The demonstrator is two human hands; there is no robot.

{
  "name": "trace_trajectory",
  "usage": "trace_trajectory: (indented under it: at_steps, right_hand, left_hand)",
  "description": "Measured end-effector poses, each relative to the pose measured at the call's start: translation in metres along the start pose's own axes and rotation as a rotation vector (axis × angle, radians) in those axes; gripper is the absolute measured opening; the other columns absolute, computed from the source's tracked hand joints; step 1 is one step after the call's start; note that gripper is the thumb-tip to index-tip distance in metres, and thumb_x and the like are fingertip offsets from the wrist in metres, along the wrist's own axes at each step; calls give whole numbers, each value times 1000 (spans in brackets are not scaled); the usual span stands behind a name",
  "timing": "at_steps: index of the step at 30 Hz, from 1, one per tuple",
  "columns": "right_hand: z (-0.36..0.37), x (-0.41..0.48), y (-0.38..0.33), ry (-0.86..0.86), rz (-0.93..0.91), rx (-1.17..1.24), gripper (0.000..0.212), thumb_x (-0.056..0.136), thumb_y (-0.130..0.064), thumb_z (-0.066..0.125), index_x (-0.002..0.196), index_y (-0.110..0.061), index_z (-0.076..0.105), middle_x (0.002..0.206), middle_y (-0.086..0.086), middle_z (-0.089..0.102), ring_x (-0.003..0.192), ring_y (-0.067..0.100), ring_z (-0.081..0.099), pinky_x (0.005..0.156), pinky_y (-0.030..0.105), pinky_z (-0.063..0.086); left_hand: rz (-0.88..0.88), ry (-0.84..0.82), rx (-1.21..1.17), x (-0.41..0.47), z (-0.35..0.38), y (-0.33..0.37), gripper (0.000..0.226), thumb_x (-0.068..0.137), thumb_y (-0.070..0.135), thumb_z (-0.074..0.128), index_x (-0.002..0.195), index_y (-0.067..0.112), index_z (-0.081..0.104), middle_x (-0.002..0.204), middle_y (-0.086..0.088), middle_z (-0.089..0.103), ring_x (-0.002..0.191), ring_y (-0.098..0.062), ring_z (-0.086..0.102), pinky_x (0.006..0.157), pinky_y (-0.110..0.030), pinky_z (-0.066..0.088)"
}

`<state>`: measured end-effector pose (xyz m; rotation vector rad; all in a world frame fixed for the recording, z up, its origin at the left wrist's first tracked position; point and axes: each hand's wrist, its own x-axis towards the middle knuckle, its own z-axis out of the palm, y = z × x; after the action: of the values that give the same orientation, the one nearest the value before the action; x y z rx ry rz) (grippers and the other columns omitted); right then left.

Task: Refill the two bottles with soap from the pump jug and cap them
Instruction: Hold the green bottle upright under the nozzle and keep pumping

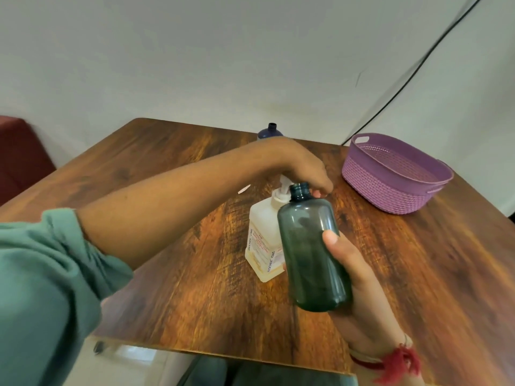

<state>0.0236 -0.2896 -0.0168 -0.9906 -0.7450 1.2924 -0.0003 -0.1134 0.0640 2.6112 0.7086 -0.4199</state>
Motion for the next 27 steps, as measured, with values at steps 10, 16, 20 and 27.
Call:
trace_trajectory:
  at_steps: [10,16,20,27]
  right_hand:
    - [-1,1,-1,-27,-20,-36,63,41,-58,84,94,-28,73,98,8,71,82,19,68,61,29,54]
    - [-4,4,-1,-30,-20,-57,67,46,-57,83,104,-25,70,105,10,70,86,21,68,63,30,55]
    - [-1,6,-2,-29,-12,-70,69,41,-58,84,101,-27,71,105,11,70,87,22,68,63,31,55]
    - [-4,5,-2,-22,3,-44,69,39,-57,85,99,-27,71,105,11,71,86,22,69,62,30,55]
  left_hand:
    - [11,-7,-90,6,3,-6,21,94,29,44,93,12,56,86,-2,54,79,-17,45,73,-29,36]
    - [66,51,-327,4,8,-9,23,93,24,43,81,12,59,76,3,59,65,-11,50,65,-24,42]
    - [47,41,-229,3,6,-9,25,93,27,44,76,14,56,76,2,55,65,-12,44,61,-23,37]
    - [58,32,-238,5,6,-6,19,92,25,44,80,15,55,74,4,53,65,-10,44,62,-23,37]
